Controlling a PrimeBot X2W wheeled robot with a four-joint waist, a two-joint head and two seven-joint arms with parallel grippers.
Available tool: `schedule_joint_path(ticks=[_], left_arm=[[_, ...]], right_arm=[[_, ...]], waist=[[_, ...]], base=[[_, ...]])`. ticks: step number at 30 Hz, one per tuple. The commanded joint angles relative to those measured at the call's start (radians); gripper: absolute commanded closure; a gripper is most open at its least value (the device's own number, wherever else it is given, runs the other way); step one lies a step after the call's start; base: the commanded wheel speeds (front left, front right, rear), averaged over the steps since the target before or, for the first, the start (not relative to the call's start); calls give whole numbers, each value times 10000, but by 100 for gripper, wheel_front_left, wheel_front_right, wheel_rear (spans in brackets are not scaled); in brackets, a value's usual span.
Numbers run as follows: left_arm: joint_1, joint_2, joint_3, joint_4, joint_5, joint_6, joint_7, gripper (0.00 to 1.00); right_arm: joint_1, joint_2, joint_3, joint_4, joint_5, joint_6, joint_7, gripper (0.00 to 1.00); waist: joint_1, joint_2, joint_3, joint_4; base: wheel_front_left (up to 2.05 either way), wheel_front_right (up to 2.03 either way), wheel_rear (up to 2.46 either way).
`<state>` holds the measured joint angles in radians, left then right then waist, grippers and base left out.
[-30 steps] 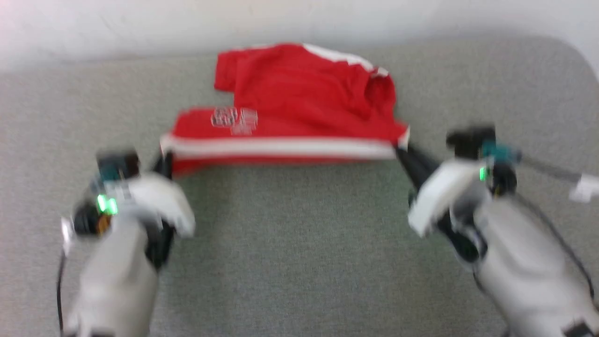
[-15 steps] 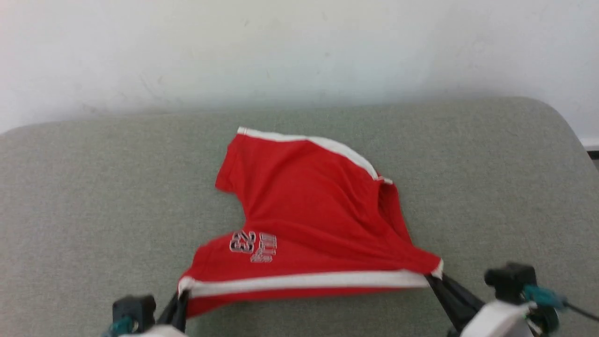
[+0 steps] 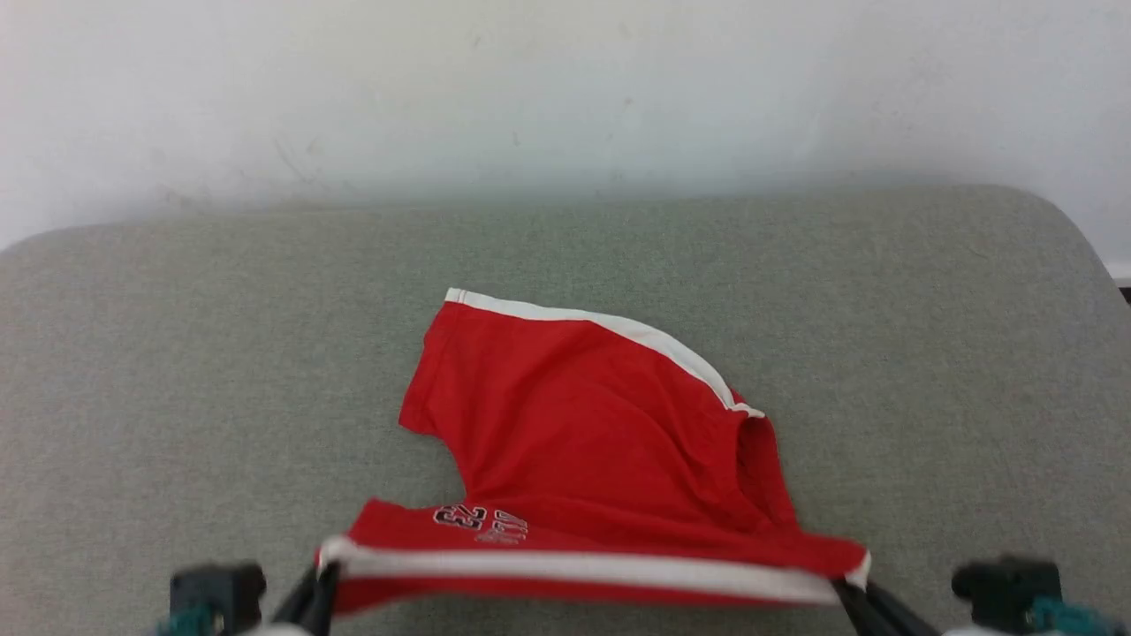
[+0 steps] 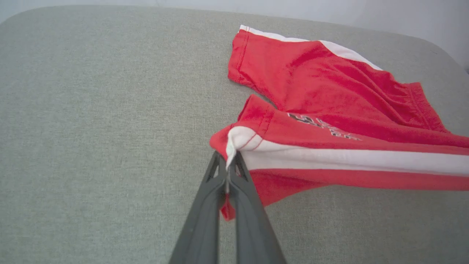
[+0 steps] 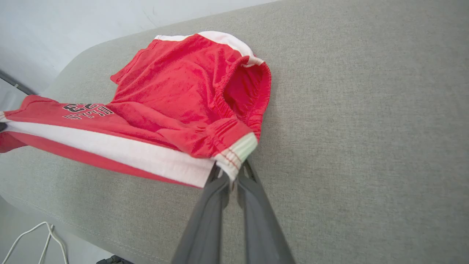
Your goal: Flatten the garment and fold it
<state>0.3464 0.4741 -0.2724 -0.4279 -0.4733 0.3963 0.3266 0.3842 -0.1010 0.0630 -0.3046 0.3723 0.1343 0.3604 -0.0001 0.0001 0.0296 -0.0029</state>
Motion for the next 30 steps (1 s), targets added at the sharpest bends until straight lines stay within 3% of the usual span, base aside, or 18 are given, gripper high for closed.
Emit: schedule_joint_path(ticks=[1,6,13,20,23,24,26,27,28,29,30], left_arm=[[-623,189,274,263,28,-93,-15,100],[-3092,4,182,2091,-569,-1155,80,100],[-6877,-460,-80,5816,-1195,-2501,530,100],[-9688,-816,-567,8983,-1068,-3245,1009,100],[-10436,-974,-673,10190,-1095,-3453,1164,100],[-10652,-1007,-707,10568,-1092,-3518,1198,100],[-11024,-1095,-770,11238,-1133,-3693,1289,100],[-11184,-1136,-804,11520,-1142,-3802,1265,100],[-11337,-1167,-840,11769,-1127,-3903,1188,87],[-11479,-1193,-871,11994,-1096,-3968,1076,49],[-11598,-1245,-891,12201,-1088,-4036,951,0]], right_arm=[[-477,2,-224,107,-15,-36,11,100],[-2449,156,196,1418,47,-36,247,100],[-5459,219,680,3981,383,-36,106,100],[-7746,274,1098,6361,831,-36,-308,100],[-8417,327,1371,7274,1110,-36,-555,95],[-8610,345,1463,7555,1226,-36,-644,85],[-8970,374,1679,8054,1402,-36,-891,56],[-9120,384,1807,8292,1476,-36,-1008,5],[-9254,393,1935,8498,1557,-36,-1136,0],[-9372,400,2069,8669,1648,-36,-1269,0],[-9459,405,2215,8802,1749,-36,-1416,0]], waist=[[1,-1,132,-79],[1,-1,566,-253],[1,-1,1340,-523],[1,-1,2054,-966],[1,-1,2261,-1184],[1,-1,2331,-1252],[1,-1,2467,-1383],[1,-1,2514,-1438],[1,-1,2561,-1478],[1,-1,2609,-1516],[1,-1,2626,-1531]], base=[[0,0,0],[0,0,0],[0,0,0],[0,0,0],[0,0,0],[0,0,0],[0,0,0],[0,0,0],[0,0,0],[0,0,0],[0,0,0]])
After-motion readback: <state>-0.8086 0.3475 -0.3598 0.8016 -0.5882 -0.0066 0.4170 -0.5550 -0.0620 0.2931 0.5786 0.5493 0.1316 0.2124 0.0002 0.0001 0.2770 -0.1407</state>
